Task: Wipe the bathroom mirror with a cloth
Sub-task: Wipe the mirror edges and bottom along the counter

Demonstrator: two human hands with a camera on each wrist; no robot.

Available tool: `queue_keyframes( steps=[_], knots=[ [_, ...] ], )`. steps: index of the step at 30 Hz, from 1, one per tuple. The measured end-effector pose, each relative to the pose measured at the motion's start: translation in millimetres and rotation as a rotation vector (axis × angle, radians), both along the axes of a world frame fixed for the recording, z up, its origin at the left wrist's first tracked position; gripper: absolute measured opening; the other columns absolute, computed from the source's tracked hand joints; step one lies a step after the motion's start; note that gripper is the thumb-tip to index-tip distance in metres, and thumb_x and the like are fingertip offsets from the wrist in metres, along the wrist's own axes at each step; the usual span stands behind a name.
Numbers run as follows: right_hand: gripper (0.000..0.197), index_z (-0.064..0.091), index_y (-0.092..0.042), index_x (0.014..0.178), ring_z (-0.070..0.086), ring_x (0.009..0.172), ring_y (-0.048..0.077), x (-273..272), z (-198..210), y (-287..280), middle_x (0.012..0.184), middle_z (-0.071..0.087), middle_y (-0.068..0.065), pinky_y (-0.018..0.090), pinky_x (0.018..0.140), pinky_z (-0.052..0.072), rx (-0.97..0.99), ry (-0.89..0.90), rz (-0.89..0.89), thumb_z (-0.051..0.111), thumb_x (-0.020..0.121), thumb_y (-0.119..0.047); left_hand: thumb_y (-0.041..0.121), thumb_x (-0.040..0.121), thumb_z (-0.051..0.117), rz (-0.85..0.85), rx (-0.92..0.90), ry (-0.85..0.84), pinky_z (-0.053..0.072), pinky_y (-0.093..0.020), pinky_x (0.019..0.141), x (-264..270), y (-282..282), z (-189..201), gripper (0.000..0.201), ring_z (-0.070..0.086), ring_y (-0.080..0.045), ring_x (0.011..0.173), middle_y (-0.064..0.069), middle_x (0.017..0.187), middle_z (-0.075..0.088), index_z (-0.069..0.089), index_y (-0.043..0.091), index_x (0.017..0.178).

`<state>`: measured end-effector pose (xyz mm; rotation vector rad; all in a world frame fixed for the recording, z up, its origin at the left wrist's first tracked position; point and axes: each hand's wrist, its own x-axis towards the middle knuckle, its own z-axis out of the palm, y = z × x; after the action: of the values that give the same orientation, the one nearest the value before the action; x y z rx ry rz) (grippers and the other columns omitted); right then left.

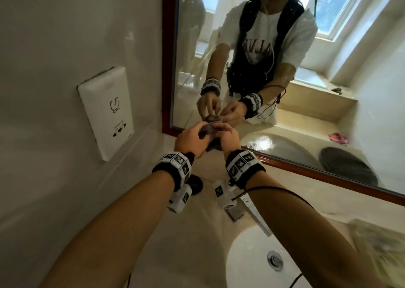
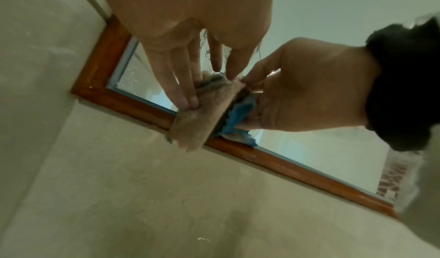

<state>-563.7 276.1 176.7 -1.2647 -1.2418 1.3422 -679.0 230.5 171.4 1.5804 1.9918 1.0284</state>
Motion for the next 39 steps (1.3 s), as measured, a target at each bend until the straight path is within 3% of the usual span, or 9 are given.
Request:
queue_keyframes(
  steps=[5,10,14,19,22,25,28,34,39],
  knots=[
    [0.035,0.052,-0.01,0.111,0.06,0.079,0.031,19.8,13.5,-4.6,0.096,0.06,0.017,0.043,0.069,0.054,-0.045,0.149,-0.033,0.042,0.084,0.011,0.03,0.091,0.062,-0.023,0.087,-0.186,0.048,-0.037,0.096,24.5,5.1,8.2,0.046,0.054,-0.026,0.119,-0.007,0.132,0.059,0.053,0.029,0.136],
    [0.03,0.061,0.0,0.115,0.062,0.067,0.027,25.5,36.0,-12.4,0.087,0.065,0.019,0.032,0.056,0.052,0.03,0.129,0.063,0.046,0.091,0.009,0.019,0.089,0.064,0.019,0.174,-0.438,0.051,-0.036,0.094,31.3,2.3,30.5,0.036,0.058,-0.022,0.113,-0.004,0.125,0.063,0.061,0.024,0.125],
    [0.016,0.065,-0.009,0.104,0.065,0.088,0.025,23.6,58.8,-17.7,0.096,0.067,0.011,0.036,0.077,0.056,0.128,0.025,0.08,0.052,0.097,-0.006,0.024,0.088,0.07,0.069,0.225,-0.419,0.051,-0.029,0.084,28.8,-3.1,50.7,0.029,0.062,-0.019,0.1,-0.004,0.111,0.069,0.067,0.017,0.115],
    [0.021,0.06,-0.025,0.112,0.066,0.101,0.027,28.7,98.9,-18.5,0.11,0.069,0.008,0.046,0.087,0.055,0.397,-0.378,0.053,0.054,0.092,-0.03,0.009,0.09,0.058,0.221,0.303,-0.352,0.052,-0.037,0.088,19.2,-6.1,83.9,0.025,0.063,-0.027,0.104,-0.008,0.112,0.069,0.066,0.015,0.113],
    [0.036,0.054,-0.016,0.127,0.058,0.113,0.028,35.2,137.1,-19.7,0.121,0.064,0.01,0.04,0.095,0.048,0.726,-0.717,-0.02,0.057,0.092,-0.018,0.005,0.089,0.057,0.241,0.407,-0.338,0.046,-0.04,0.101,15.9,-3.8,107.5,0.042,0.055,-0.029,0.12,-0.01,0.129,0.061,0.057,0.014,0.13],
    [0.063,0.042,-0.019,0.142,0.024,0.141,0.035,30.7,173.6,-19.5,0.15,0.036,0.012,0.059,0.11,0.029,0.97,-1.041,-0.133,0.058,0.081,-0.011,0.004,0.092,0.058,0.253,0.477,-0.291,0.035,-0.038,0.112,16.1,1.5,134.4,0.058,0.04,-0.027,0.137,-0.01,0.149,0.043,0.041,0.014,0.147],
    [0.078,0.03,-0.029,0.148,-0.004,0.148,0.041,21.5,203.9,-8.6,0.162,0.005,0.014,0.076,0.108,0.007,1.038,-1.308,-0.206,0.062,0.079,-0.013,0.002,0.092,0.058,0.276,0.579,-0.204,0.033,-0.031,0.111,15.5,6.4,161.9,0.049,0.038,-0.028,0.137,-0.011,0.149,0.037,0.048,0.007,0.14],
    [0.059,0.029,-0.033,0.149,0.0,0.147,0.045,11.4,252.6,10.9,0.163,0.006,0.013,0.081,0.102,0.007,1.17,-1.425,-0.397,0.047,0.093,-0.04,0.012,0.102,0.045,0.307,0.571,-0.048,0.02,-0.032,0.116,4.1,27.7,213.3,0.049,0.019,-0.025,0.147,-0.004,0.163,0.016,0.036,0.013,0.15],
    [0.065,0.025,-0.036,0.151,0.002,0.148,0.044,29.6,239.2,37.8,0.164,0.006,0.01,0.083,0.099,0.01,1.131,-1.437,-0.456,0.047,0.092,-0.052,0.007,0.101,0.041,0.256,0.684,0.062,0.029,-0.04,0.114,-11.3,52.6,239.5,0.048,0.017,-0.026,0.148,-0.003,0.163,0.018,0.04,0.015,0.148]
  ],
)
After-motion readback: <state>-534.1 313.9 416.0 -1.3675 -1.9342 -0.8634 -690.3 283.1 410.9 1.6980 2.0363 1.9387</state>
